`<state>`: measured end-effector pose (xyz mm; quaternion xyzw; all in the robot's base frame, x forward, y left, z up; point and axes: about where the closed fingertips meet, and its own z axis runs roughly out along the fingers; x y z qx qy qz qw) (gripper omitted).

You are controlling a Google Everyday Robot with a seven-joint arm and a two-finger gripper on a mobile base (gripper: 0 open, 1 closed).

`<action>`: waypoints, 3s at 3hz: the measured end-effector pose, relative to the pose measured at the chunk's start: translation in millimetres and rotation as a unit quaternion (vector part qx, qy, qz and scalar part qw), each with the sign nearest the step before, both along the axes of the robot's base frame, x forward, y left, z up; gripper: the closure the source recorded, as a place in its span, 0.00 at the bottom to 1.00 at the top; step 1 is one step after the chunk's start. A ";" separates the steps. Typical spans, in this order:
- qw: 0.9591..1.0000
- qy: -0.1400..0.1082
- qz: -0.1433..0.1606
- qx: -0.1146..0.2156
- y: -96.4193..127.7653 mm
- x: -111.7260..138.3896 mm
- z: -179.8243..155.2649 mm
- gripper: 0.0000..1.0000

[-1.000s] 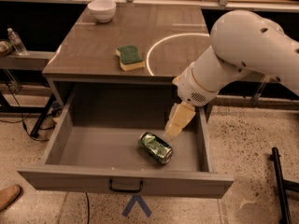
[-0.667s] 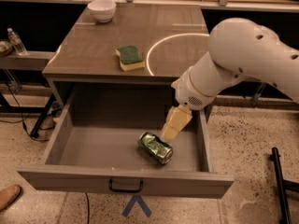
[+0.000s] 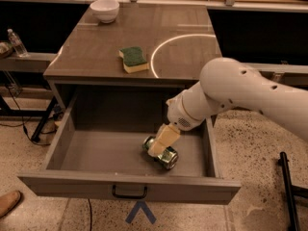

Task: Pick green can from top drawer and place on counter

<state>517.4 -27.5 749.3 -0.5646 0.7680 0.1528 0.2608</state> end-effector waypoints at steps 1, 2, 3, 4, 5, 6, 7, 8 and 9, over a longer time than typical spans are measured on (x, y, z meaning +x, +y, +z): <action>0.999 -0.003 -0.027 0.021 11.8 13.7 -28.0 0.00; 0.997 0.010 -0.060 0.039 22.8 31.2 -72.9 0.00; 0.996 0.020 -0.073 0.050 26.7 38.6 -99.4 0.00; 0.995 0.028 -0.074 0.063 32.6 39.7 -123.1 0.00; 0.994 0.028 -0.076 0.069 37.7 35.9 -133.0 0.15; 0.993 0.028 -0.087 0.074 35.1 26.2 -133.3 0.47; 0.992 0.003 -0.095 0.081 23.5 23.9 -98.4 0.78; 0.992 -0.047 -0.081 0.085 20.9 32.1 -42.1 1.00; 0.992 -0.047 -0.081 0.085 20.9 32.1 -42.1 1.00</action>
Offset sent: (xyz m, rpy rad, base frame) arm 0.0461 0.0297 -0.1008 0.1020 0.0333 -0.1735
